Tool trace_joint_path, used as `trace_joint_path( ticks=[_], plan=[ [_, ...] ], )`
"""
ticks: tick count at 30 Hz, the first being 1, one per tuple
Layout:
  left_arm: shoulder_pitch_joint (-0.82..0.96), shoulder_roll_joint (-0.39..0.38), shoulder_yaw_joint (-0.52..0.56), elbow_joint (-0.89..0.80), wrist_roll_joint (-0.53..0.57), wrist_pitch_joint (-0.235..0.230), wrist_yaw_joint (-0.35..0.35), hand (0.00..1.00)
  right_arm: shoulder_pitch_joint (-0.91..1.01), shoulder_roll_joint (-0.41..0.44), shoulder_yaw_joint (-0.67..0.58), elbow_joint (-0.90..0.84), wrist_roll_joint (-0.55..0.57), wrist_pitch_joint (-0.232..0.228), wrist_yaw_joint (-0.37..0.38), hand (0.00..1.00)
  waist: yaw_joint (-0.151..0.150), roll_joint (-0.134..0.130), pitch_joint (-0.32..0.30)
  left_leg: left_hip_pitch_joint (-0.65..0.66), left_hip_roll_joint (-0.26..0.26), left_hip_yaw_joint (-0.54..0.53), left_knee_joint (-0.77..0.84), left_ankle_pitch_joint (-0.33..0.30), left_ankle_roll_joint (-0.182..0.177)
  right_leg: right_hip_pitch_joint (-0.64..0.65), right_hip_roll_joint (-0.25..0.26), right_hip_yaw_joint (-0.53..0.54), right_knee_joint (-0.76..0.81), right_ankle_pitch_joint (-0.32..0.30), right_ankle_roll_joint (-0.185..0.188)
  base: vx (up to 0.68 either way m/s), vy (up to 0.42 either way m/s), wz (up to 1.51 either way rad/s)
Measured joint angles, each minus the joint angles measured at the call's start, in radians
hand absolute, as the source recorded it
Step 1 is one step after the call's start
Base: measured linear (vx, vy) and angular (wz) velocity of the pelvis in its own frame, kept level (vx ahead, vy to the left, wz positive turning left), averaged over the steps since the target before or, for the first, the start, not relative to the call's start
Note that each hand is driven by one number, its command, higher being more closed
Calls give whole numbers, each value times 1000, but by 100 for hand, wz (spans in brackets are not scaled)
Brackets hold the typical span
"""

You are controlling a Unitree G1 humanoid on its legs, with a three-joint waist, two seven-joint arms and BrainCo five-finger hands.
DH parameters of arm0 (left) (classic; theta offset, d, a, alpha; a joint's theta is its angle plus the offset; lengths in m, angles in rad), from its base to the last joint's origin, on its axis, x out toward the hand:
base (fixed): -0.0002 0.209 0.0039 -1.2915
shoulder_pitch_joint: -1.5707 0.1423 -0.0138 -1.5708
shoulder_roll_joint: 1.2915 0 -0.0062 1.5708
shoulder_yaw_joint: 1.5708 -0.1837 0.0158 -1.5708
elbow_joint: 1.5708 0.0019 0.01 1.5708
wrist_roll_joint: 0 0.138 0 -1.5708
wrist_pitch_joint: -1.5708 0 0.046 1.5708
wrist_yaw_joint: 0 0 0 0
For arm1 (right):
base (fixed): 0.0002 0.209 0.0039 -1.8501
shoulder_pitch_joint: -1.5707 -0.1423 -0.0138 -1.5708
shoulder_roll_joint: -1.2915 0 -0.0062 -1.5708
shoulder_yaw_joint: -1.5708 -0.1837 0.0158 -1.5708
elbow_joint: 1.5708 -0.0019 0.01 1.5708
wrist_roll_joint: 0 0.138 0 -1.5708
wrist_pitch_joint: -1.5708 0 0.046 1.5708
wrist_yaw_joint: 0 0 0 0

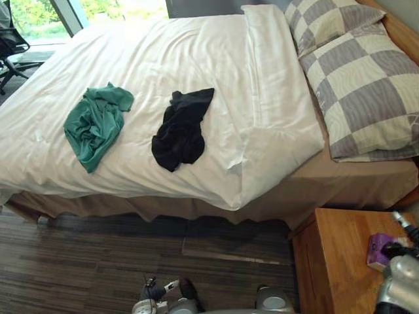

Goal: Tidy the bed and pick cloth on bed and put in laundry

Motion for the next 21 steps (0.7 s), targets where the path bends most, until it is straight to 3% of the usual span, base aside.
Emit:
trace_joint_path(
  ticks=[5, 9, 21],
  plan=[
    [26, 43, -40, 2, 11, -4, 0, 0, -159, -150, 227, 15, -70, -9, 32, 0, 6, -3, 7, -50, -13, -47, 0, 12, 15, -9, -12, -46, -27, 16, 7, -9, 25, 28],
    [35, 45, -80, 2, 11, -11, 0, 0, -361, -245, 372, 57, -84, -34, 54, 0, 33, 24, 36, -105, -17, -57, 0, 32, 36, -52, -17, -47, -24, 34, 7, -9, 28, 12],
    [5, 55, -99, -19, -2, -62, 6, 0, -629, -367, 558, 79, -87, -67, 72, 0, 38, 69, 127, -244, -29, -104, 0, 58, 50, -180, -24, -76, 17, 48, 10, -8, 25, 10]
  ],
)
